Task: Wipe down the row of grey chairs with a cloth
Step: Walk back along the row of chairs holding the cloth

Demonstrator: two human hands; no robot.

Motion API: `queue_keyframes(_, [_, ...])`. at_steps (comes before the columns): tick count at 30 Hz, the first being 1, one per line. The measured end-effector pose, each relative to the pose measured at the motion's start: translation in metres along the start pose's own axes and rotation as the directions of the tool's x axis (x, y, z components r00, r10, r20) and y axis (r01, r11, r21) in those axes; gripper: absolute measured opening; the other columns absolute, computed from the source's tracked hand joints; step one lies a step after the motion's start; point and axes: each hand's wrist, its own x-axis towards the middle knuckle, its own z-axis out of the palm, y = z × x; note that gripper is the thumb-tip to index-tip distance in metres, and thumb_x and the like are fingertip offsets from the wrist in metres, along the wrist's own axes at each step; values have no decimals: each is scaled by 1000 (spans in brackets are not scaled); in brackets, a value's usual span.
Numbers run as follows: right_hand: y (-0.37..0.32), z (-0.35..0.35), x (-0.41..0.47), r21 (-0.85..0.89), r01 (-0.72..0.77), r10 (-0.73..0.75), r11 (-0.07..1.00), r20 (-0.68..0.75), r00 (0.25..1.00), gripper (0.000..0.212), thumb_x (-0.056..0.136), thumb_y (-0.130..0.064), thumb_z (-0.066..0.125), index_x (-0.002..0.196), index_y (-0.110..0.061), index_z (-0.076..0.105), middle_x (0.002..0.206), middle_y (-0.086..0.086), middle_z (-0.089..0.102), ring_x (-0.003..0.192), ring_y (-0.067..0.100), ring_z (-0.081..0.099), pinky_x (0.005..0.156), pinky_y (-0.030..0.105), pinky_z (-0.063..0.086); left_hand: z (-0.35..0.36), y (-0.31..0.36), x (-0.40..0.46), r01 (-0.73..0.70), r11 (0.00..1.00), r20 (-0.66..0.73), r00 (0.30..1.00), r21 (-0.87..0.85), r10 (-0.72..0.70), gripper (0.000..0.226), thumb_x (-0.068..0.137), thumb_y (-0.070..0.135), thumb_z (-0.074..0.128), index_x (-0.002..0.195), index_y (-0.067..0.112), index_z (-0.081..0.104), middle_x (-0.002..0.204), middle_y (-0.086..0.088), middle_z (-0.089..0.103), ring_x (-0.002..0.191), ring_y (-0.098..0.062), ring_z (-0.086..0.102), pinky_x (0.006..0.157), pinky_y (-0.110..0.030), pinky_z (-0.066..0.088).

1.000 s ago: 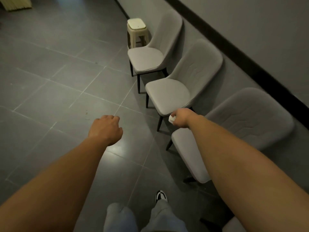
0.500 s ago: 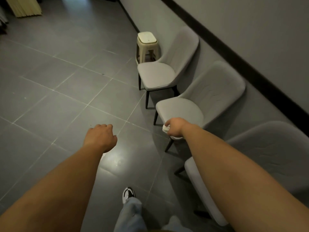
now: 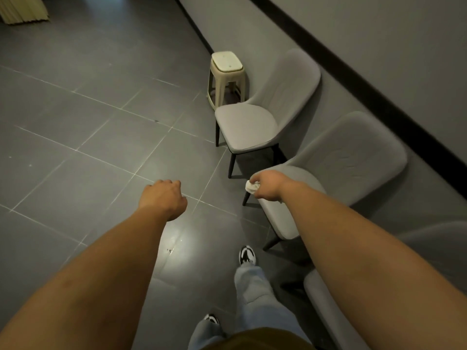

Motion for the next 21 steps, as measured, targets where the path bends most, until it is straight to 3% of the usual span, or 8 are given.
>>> queue_keyframes(6, [-7,-59,107,9,38,-38,999,12,999,58,89,-24,68,144,-25,51,132,6,58,92,17,52,71,27,43,-28,-31,114,61,998,-17,998,29,-60,42,93,44,40,123,19,52,122,-5,61,111,-26,54,89,-40,43])
queue_keyframes(12, [-11,-138,232,115,53,-58,992,43,997,52,90,-21,67,140,-21,55,134,10,57,102,22,59,82,19,46,-83,-34,239,90,996,-66,994,-19,-91,47,94,47,41,130,18,51,126,-5,60,113,-26,54,92,-41,44])
queue_keyframes(15, [-26,-177,295,79,85,-90,993,51,995,55,91,-23,67,143,-23,53,136,11,55,116,30,54,92,31,44,-113,-40,295,109,992,-118,986,-71,-116,48,94,47,42,130,17,52,127,-6,60,115,-28,54,92,-42,44])
queue_keyframes(19, [-54,-209,364,79,128,-134,989,73,988,56,88,-21,68,143,-25,53,133,11,56,111,30,55,89,33,48,-132,-59,356,92,994,-97,991,-50,-96,49,95,48,40,131,17,51,129,-6,59,118,-27,53,95,-42,44])
queue_keyframes(21, [-65,-223,397,102,136,-143,985,65,988,56,88,-21,68,142,-26,54,129,10,58,97,25,55,74,29,47,-138,-74,387,111,992,-70,991,-62,-115,49,95,48,39,131,17,51,127,-7,60,116,-27,53,94,-42,45])
